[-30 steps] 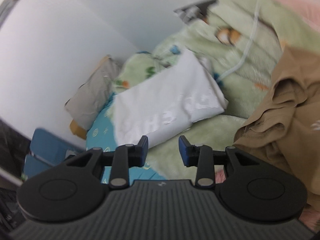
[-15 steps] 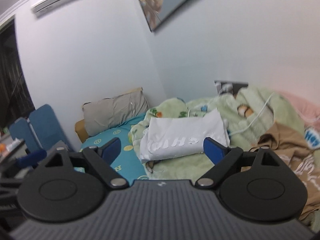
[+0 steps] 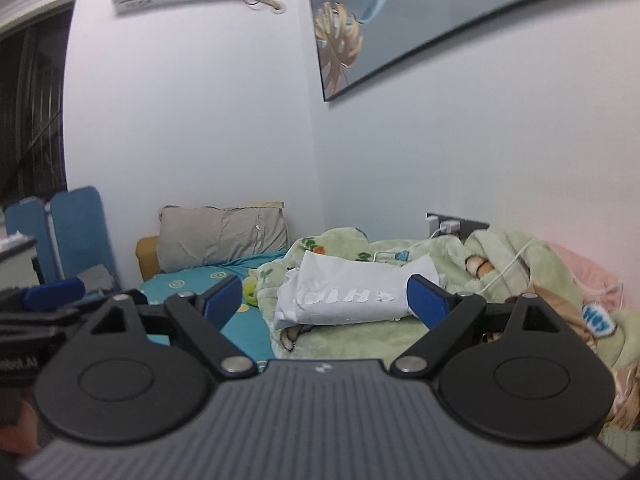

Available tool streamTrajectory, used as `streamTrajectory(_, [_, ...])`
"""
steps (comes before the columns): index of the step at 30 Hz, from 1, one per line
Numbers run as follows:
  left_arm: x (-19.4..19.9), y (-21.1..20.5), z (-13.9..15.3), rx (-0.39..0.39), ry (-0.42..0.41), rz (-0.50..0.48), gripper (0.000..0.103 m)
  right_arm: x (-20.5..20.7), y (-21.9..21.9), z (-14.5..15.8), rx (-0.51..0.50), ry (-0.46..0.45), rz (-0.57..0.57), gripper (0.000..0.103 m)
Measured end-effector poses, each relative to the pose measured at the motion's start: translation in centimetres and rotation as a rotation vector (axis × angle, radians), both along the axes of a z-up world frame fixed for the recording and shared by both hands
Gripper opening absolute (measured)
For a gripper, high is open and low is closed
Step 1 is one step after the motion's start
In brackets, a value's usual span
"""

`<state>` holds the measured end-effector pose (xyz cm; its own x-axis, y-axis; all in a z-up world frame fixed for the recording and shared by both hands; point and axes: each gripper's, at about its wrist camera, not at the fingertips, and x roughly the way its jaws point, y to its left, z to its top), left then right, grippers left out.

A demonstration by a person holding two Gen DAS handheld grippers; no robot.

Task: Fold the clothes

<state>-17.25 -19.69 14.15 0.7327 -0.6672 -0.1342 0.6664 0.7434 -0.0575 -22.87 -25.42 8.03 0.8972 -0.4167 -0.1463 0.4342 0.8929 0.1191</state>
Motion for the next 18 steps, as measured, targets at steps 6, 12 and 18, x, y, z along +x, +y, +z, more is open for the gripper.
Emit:
streamTrajectory(6, [0.4,1.0,0.0,0.001,-0.005,0.032,0.103,0.1,1.0,0.2,-0.028,0.0,0.004,0.091])
streamTrajectory(12, [0.3,1.3,-0.1,0.021,-0.021,0.047,0.103,0.5,1.3,0.1,-0.038,0.008,-0.011,0.091])
streamTrajectory(18, [-0.3,1.6,0.2,0.017,-0.025,0.039,0.103,0.8,2.2,0.3,-0.051,0.012,-0.003,0.091])
